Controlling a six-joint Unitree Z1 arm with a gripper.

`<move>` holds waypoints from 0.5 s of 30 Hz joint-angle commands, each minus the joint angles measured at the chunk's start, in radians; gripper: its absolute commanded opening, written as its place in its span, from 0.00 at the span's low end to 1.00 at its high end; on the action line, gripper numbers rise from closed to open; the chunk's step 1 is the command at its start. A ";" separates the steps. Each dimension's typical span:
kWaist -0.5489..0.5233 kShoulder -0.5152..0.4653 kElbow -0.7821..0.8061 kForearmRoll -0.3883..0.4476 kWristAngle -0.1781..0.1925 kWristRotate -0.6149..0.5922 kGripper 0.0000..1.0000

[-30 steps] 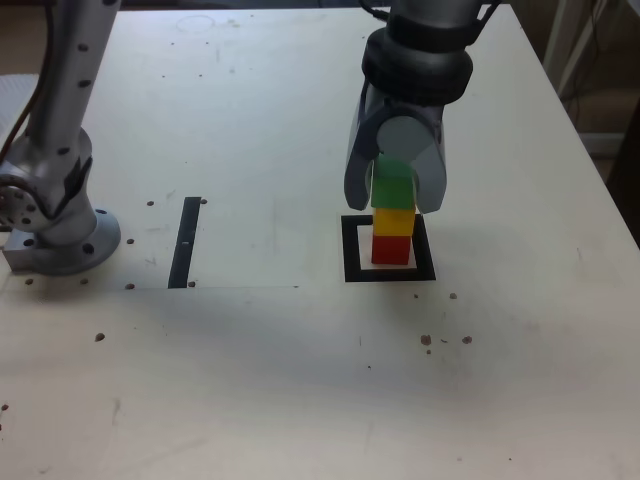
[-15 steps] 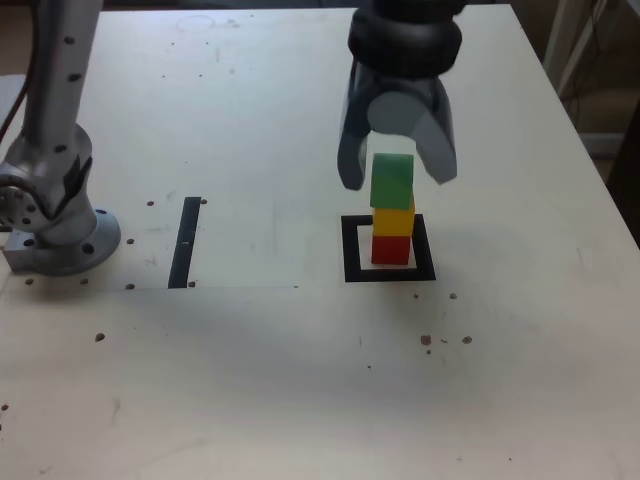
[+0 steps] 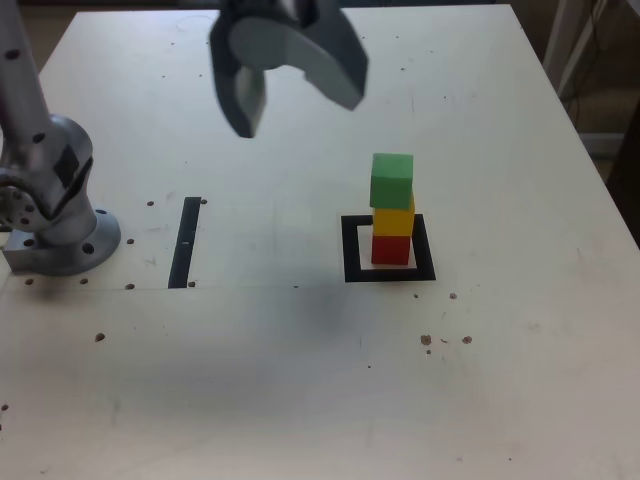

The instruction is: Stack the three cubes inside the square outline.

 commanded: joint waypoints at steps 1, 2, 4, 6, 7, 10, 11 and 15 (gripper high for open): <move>-0.001 -0.105 0.116 -0.023 0.011 0.000 0.99; -0.001 -0.130 0.154 -0.033 0.014 0.001 0.99; -0.001 -0.172 0.229 -0.057 0.017 0.001 0.99; 0.002 -0.202 0.303 -0.087 0.017 0.001 0.99; 0.003 -0.214 0.340 -0.106 0.017 0.001 0.99; 0.013 -0.232 0.440 -0.162 0.013 0.001 0.99; 0.019 -0.237 0.487 -0.191 0.010 0.001 0.99; 0.033 -0.243 0.619 -0.267 -0.004 0.001 0.99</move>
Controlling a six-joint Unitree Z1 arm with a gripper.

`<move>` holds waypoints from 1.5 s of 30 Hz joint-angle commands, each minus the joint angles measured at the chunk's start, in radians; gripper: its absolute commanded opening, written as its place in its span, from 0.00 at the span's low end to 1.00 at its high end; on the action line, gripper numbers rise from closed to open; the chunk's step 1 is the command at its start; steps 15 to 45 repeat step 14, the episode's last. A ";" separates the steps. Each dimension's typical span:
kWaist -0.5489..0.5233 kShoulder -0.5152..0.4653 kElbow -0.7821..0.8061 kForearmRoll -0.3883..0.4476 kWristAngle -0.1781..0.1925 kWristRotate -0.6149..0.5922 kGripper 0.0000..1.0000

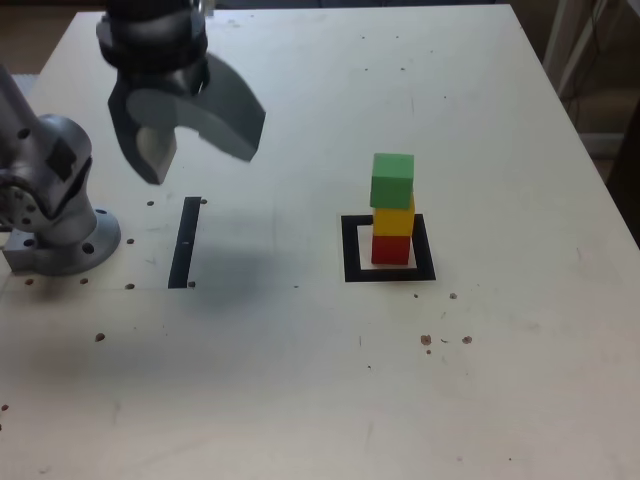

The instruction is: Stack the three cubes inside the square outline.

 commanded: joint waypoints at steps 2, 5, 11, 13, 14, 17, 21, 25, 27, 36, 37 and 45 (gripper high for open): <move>0.003 -0.007 0.105 -0.025 -0.013 0.001 0.99; 0.003 -0.011 0.141 -0.043 -0.028 0.001 0.99; 0.003 -0.022 0.200 -0.050 -0.033 0.001 0.99; 0.003 -0.027 0.208 -0.049 -0.034 0.001 0.99; 0.003 -0.030 0.210 -0.048 -0.034 0.001 0.99; 0.003 -0.030 0.210 -0.048 -0.034 0.001 0.99; 0.003 -0.030 0.210 -0.048 -0.034 0.001 0.99; 0.003 -0.030 0.210 -0.048 -0.034 0.001 0.99; 0.003 -0.030 0.210 -0.048 -0.034 0.001 0.99; 0.003 -0.030 0.210 -0.048 -0.034 0.001 0.99; 0.003 -0.030 0.210 -0.048 -0.034 0.001 0.99; 0.003 -0.030 0.210 -0.048 -0.034 0.001 0.99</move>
